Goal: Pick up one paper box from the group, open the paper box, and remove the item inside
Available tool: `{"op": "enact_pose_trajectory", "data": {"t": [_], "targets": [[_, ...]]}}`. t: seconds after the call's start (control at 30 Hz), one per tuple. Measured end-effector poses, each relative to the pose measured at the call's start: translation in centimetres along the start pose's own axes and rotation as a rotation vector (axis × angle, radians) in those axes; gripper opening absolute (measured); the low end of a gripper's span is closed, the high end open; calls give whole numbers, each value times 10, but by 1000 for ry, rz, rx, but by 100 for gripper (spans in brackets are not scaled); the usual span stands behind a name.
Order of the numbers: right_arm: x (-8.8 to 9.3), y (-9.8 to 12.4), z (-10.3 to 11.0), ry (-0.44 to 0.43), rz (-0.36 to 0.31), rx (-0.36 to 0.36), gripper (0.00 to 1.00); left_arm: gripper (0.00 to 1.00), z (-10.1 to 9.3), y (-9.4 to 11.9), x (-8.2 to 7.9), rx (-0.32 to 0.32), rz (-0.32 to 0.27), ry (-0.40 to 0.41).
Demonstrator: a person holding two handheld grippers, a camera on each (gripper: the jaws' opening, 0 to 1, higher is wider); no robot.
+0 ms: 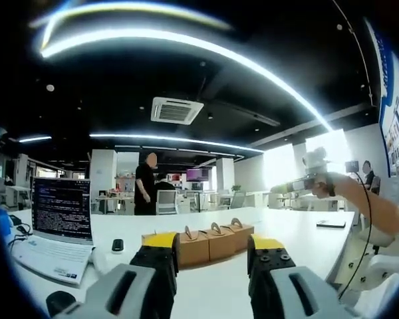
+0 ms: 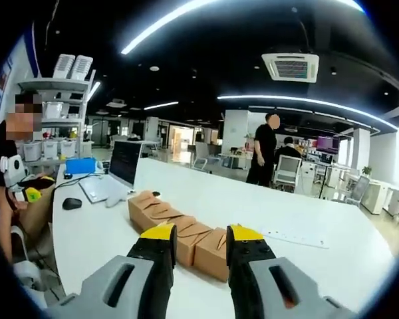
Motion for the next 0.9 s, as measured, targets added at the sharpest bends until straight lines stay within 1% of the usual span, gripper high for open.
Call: {"op": "enact_pose_trajectory", "data": {"t": [0.17, 0.43, 0.57, 0.9], "targets": [[1, -4, 4, 2, 12, -7, 30, 42, 0, 0, -1, 1, -2, 5], [2, -14, 2, 1, 32, 0, 30, 42, -2, 0, 0, 6, 0, 4], [2, -18, 0, -6, 33, -9, 30, 42, -2, 1, -1, 4, -6, 8], [0, -27, 0, -9, 42, -11, 30, 42, -3, -1, 1, 7, 5, 12]]}}
Point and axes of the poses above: the point that each gripper's makers call its tool centre point, and the gripper's own axes: y roughly backward along the fingers, z roughly to its left, x roughly out of its underside, the point moved 4 cm from there along y, roughly backward along the fingers, and after that the axes turned 3 degrees about -z, right-handed, at the moved point
